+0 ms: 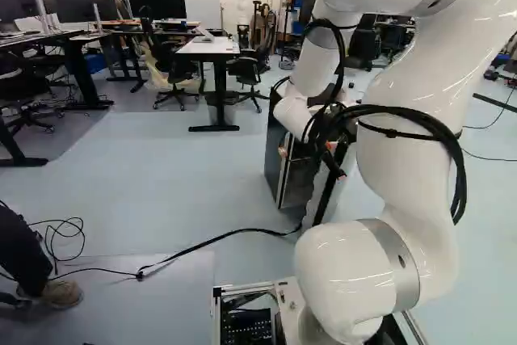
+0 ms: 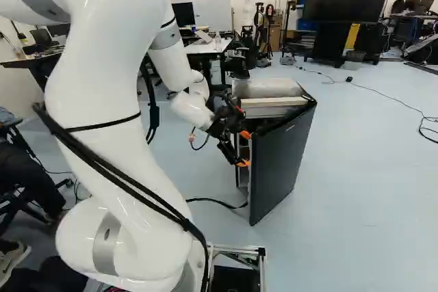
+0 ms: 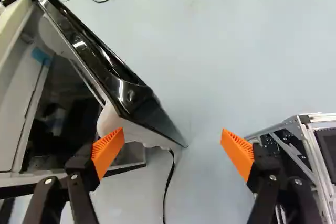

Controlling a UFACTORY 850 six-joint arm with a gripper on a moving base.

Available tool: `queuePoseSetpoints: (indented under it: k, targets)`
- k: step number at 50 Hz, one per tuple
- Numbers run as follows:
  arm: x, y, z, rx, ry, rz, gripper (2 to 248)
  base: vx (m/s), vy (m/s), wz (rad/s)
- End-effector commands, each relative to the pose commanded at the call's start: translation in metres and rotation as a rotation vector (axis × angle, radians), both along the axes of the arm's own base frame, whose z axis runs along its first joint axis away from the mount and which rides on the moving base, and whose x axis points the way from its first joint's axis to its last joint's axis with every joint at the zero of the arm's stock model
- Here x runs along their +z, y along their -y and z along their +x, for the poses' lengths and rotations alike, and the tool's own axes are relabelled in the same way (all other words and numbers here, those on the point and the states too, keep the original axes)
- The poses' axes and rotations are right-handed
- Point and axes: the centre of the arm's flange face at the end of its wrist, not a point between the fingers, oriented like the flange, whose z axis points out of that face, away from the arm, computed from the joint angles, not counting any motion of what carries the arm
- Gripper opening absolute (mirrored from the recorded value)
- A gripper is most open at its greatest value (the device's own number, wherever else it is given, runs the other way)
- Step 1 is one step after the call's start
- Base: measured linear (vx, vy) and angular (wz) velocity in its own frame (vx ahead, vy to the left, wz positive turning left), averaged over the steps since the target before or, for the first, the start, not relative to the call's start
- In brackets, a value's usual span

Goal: Open the fridge door

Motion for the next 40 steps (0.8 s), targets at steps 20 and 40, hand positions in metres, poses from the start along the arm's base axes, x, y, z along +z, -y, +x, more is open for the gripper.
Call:
queuePoseSetpoints:
  k: [20,40]
  targets:
    - [0.004,0.006,-0.005,-0.032,-0.018,-0.066,247,0.000,0.000,0.000]
    - [0.010,0.011,-0.008,-0.056,-0.038,-0.152,247,0.000,0.000,0.000]
